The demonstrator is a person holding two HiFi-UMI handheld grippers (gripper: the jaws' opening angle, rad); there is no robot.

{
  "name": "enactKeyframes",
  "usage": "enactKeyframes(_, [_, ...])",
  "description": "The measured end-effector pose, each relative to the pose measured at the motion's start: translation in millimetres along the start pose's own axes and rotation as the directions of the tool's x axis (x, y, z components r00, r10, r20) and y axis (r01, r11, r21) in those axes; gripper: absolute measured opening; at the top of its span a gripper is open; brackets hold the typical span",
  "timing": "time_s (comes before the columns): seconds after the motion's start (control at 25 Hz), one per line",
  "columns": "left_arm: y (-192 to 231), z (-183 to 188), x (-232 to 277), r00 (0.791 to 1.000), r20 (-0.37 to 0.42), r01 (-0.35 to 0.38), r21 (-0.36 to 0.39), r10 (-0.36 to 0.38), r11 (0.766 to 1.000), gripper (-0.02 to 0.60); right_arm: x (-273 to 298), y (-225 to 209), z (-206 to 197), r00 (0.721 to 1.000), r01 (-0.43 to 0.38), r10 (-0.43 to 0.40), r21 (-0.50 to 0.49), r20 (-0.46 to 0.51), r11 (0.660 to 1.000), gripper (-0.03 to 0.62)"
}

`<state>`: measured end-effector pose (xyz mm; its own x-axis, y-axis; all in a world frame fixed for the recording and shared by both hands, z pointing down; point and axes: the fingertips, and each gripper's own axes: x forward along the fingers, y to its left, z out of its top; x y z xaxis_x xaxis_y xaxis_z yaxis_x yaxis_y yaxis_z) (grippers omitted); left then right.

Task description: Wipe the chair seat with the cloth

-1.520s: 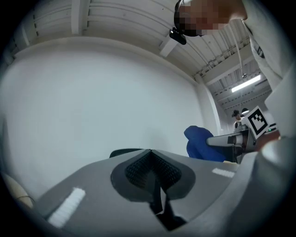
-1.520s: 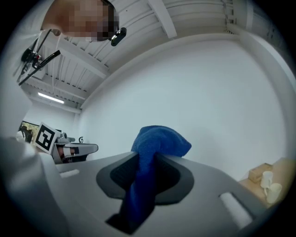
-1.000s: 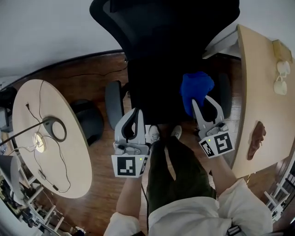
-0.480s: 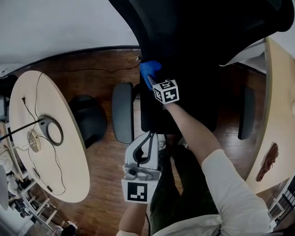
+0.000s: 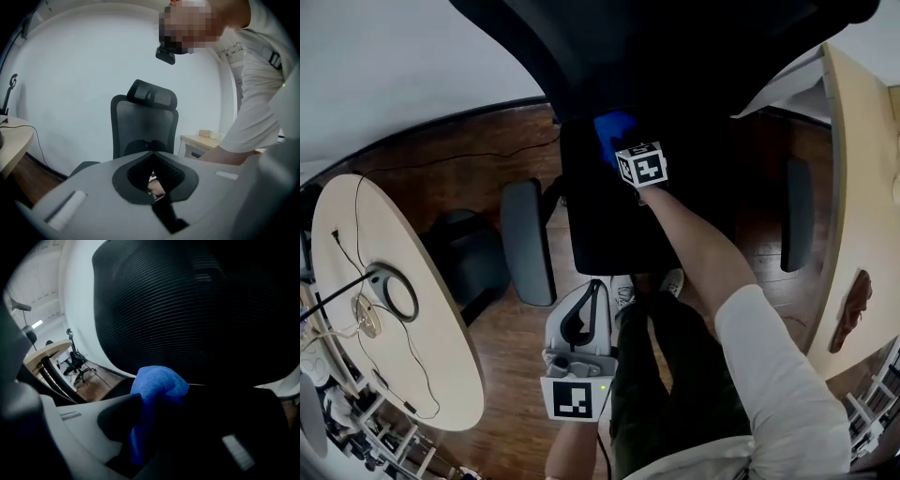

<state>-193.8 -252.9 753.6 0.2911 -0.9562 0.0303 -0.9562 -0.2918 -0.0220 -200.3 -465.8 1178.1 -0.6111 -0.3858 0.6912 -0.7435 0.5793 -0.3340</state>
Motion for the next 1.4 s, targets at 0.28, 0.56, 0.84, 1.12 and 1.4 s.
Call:
enactKeyframes(0.28, [-24,-4,30,0.998,0.003,0.056,-0.022,-0.056,0.998,0.018,-123,-198,-33,0.957,0.289,-0.286,0.103,-0.046,0.952,0.091])
enactKeyframes(0.56, [-47,-14,46,0.994,-0.008,0.108,0.0,-0.108,0.994,0.018,-138,-192,-18,0.97,0.238,-0.244,0.144,0.023,0.961,0.091])
enactKeyframes(0.84, [-27,10,32,0.998,0.016,0.06,0.001,-0.06,0.998,0.018,-68,91,-2,0.973,-0.219,0.208,0.121,0.099,0.968,0.091])
enactKeyframes(1.12, [0,-12,-11,1.0,-0.022,-0.015,-0.028,0.015,0.999,0.026,16,142,-61,0.979,-0.192,0.194,0.041,-0.06,0.981,0.092])
enactKeyframes(1.4, [-6,-21,-11,0.999,-0.037,0.018,-0.019,-0.019,1.0,0.026,-29,45,-63,0.997,-0.074,0.075,0.053,-0.025,0.996,0.091])
